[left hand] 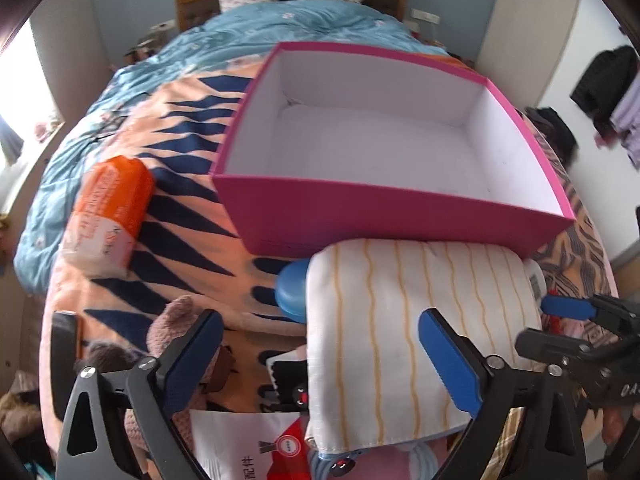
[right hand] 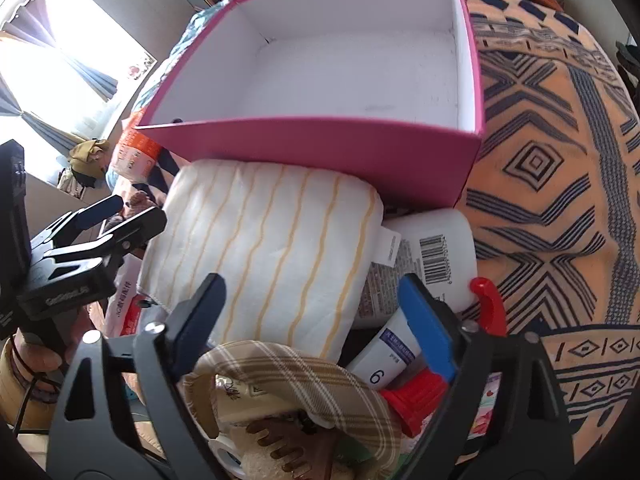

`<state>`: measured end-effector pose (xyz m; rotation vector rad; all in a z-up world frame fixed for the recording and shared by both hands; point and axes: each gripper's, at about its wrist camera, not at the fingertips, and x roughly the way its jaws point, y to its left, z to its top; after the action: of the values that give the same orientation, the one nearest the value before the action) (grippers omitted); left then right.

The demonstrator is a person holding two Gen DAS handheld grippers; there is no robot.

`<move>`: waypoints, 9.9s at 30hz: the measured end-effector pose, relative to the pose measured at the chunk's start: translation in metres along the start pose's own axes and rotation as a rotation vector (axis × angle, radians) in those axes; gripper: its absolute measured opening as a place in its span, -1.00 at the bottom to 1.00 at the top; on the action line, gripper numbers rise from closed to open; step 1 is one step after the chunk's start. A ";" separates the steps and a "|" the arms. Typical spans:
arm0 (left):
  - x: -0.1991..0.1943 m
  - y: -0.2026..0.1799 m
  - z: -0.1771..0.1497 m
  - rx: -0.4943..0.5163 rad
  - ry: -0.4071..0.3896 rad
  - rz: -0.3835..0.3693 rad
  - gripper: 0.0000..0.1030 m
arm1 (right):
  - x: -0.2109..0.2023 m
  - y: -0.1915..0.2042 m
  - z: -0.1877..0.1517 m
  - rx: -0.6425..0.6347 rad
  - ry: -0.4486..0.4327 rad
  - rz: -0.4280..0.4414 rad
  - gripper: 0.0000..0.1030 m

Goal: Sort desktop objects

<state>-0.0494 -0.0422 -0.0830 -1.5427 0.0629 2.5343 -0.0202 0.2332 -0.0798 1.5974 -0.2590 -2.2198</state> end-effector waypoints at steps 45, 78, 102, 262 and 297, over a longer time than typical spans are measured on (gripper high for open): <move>-0.030 0.007 0.012 -0.021 0.042 -0.249 0.34 | -0.026 0.032 0.006 -0.166 -0.095 -0.042 -0.12; -0.087 0.019 0.084 0.009 -0.112 -0.238 0.34 | -0.089 0.056 0.063 -0.277 -0.273 0.019 -0.18; -0.042 0.017 0.145 0.015 -0.094 -0.194 0.34 | -0.072 0.036 0.118 -0.216 -0.282 0.025 -0.22; -0.010 0.043 -0.019 -0.136 0.021 -0.188 0.92 | 0.041 0.100 -0.023 -0.666 0.113 -0.055 -0.78; -0.005 0.011 -0.014 -0.069 0.102 -0.392 0.92 | -0.033 0.066 -0.039 -0.800 -0.024 -0.021 -0.66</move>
<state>-0.0365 -0.0554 -0.0854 -1.5314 -0.2885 2.1731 0.0393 0.1899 -0.0399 1.1183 0.5755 -1.9649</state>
